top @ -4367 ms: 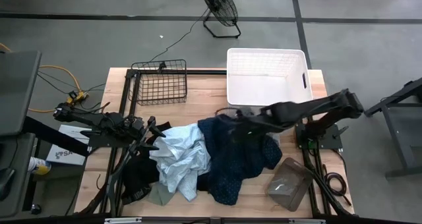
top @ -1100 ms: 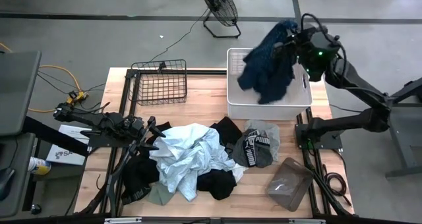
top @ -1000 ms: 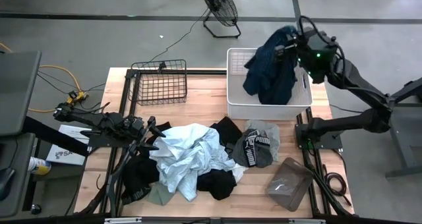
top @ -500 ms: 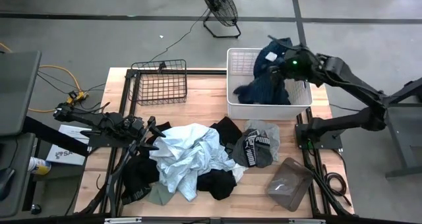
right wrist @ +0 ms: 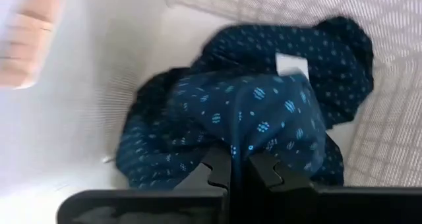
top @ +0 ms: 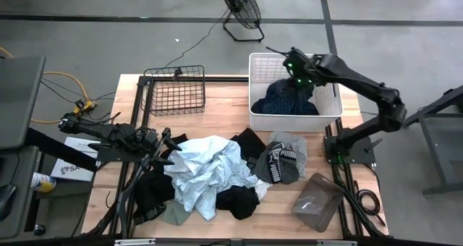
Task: Pick & Place Cloths
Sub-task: Put the dark blue patterned shirt into the white bin
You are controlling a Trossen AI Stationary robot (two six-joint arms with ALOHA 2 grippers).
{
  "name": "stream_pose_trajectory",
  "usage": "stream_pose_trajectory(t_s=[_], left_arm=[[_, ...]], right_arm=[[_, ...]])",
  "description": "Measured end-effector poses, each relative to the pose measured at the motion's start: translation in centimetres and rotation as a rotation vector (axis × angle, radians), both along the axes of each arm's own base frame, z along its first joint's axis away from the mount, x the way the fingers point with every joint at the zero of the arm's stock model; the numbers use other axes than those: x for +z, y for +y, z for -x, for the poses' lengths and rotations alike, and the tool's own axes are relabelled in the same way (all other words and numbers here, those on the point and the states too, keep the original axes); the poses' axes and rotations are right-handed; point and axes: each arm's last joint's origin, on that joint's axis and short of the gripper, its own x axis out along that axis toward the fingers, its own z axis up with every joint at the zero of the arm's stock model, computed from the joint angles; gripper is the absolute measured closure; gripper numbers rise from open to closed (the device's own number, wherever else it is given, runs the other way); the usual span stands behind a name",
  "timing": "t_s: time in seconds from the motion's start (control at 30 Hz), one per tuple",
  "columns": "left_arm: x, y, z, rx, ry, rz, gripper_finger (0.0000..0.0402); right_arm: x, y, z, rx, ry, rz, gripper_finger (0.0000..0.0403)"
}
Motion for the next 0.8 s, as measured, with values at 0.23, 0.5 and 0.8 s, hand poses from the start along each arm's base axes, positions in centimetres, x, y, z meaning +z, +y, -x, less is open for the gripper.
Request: stream_pose_trajectory(t_s=[0.23,0.5,0.8], left_arm=[[0.0,0.0,0.0,0.0,0.0,0.0,0.0112],[0.0,0.0,0.0,0.0,0.0,0.0,0.0112],[0.0,0.0,0.0,0.0,0.0,0.0,0.0112]], right_arm=[[-2.7,-2.9,-0.2,-0.093,0.08,-0.115,0.0399],[-5.3,-6.2,0.3,-0.135,0.104,-0.235,0.0399],[-5.6,-8.1,2.1,-0.204,0.098,-0.25,0.0398]])
